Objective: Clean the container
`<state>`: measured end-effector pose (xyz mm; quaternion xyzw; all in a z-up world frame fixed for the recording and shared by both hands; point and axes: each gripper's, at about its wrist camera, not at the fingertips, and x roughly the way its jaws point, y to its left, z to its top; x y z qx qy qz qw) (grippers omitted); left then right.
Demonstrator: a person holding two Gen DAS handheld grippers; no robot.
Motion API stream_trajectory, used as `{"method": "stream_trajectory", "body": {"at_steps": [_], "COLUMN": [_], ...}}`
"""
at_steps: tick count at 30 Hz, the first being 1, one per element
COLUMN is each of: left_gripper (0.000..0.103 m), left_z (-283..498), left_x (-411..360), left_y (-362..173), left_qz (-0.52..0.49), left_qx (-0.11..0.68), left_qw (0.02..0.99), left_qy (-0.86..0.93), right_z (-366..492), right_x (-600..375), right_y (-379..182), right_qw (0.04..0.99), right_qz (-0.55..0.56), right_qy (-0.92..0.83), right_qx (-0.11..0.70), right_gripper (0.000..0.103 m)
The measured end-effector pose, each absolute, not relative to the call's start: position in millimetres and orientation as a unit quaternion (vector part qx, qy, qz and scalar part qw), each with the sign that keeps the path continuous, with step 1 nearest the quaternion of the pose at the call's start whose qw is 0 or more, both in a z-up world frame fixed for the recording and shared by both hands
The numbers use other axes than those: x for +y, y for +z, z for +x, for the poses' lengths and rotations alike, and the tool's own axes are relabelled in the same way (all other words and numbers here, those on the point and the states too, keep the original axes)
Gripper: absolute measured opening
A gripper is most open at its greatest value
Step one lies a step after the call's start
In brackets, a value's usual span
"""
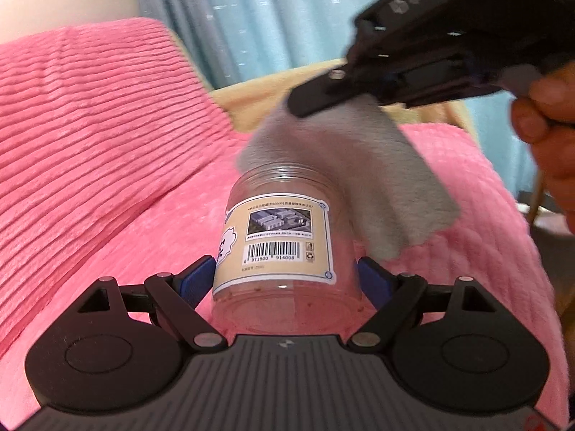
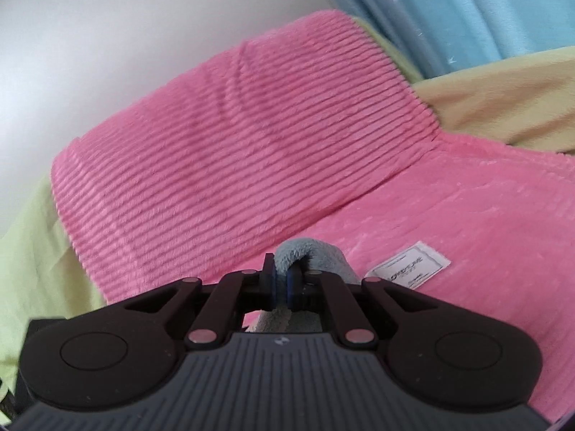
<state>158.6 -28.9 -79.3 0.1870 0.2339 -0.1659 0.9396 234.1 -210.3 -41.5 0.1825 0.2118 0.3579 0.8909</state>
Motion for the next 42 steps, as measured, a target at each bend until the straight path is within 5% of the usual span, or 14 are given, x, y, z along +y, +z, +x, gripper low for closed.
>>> {"method": "stream_trajectory", "body": {"at_steps": [23,33,42], "left_gripper": [0.085,0.085,0.089], "left_z": [155.2,151.3,161.1], "left_x": [-27.4,-33.1,-10.8], "left_y": [-85.1,-85.6,-80.4], "left_qz": [0.165,0.18,0.067], "left_qx": [0.239,0.233,0.266], "left_qw": [0.939,0.938,0.942], "left_qy": [-0.184,-0.184,-0.196], "right_z": [218.0,248.1,242.3], "right_x": [-179.0,-203.2,-203.9], "right_y": [-61.3,-69.3,-68.0], "right_qw": [0.83,0.871,0.877], "right_qz": [0.132,0.202,0.182], "right_qy": [0.469,0.366,0.366], "right_qx": [0.271,0.259,0.252], "right_gripper": [0.004,0.002,0.002]}}
